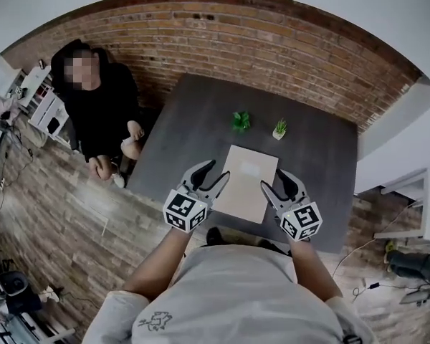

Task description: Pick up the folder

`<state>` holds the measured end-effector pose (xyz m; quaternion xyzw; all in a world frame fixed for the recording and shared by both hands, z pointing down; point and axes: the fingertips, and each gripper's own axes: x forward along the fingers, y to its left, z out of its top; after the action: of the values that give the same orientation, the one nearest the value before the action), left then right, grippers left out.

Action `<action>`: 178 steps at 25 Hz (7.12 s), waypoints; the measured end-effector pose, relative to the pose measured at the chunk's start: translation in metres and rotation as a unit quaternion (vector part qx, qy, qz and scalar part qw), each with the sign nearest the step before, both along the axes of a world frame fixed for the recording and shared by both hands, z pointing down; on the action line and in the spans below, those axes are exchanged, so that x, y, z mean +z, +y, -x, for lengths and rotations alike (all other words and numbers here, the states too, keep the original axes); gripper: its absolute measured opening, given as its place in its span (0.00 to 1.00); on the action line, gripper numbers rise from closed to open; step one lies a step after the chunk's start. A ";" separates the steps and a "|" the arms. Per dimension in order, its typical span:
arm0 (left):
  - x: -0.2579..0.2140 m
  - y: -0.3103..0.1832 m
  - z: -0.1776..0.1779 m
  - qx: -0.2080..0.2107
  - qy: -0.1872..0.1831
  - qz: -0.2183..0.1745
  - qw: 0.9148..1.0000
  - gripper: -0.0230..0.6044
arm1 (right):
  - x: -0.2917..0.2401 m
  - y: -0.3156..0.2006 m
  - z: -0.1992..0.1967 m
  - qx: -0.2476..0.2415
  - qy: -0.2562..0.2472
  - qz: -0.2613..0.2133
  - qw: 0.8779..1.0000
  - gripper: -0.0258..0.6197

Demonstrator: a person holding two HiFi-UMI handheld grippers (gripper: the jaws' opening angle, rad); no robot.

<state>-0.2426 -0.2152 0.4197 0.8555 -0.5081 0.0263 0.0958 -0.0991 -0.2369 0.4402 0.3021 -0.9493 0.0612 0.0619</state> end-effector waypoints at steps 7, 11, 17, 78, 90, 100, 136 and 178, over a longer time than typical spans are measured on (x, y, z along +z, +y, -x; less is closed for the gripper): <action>0.008 -0.007 0.017 0.066 0.008 0.008 0.998 0.39 | 0.007 0.005 0.005 0.080 0.009 0.009 0.997 0.42; 0.022 -0.018 0.021 0.090 0.006 0.020 0.996 0.39 | 0.020 -0.001 0.003 0.109 0.013 0.019 0.994 0.42; 0.060 -0.021 0.014 0.118 0.009 0.068 0.991 0.39 | 0.055 -0.002 -0.010 0.141 0.025 0.062 0.988 0.44; 0.367 -0.080 0.001 0.103 0.034 0.440 0.892 0.44 | 0.344 -0.052 -0.047 0.125 0.067 0.412 0.900 0.51; 0.345 -0.077 0.005 0.084 0.036 0.422 0.902 0.40 | 0.324 -0.051 -0.042 0.139 0.061 0.402 0.903 0.46; 0.283 -0.066 0.019 0.077 0.029 0.360 0.929 0.38 | 0.267 -0.041 -0.031 0.147 0.058 0.348 0.924 0.44; 0.111 0.006 -0.052 0.034 -0.007 0.185 0.982 0.38 | 0.097 0.015 -0.103 0.133 0.041 0.170 0.975 0.42; 0.051 0.177 0.016 0.053 -0.031 0.115 0.991 0.38 | 0.039 0.198 -0.037 0.159 0.021 0.100 0.982 0.41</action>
<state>-0.2582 -0.0379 0.4702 0.8635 -0.4581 0.1157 0.1763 -0.0620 -0.0393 0.4789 0.4427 -0.8766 0.1588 0.1015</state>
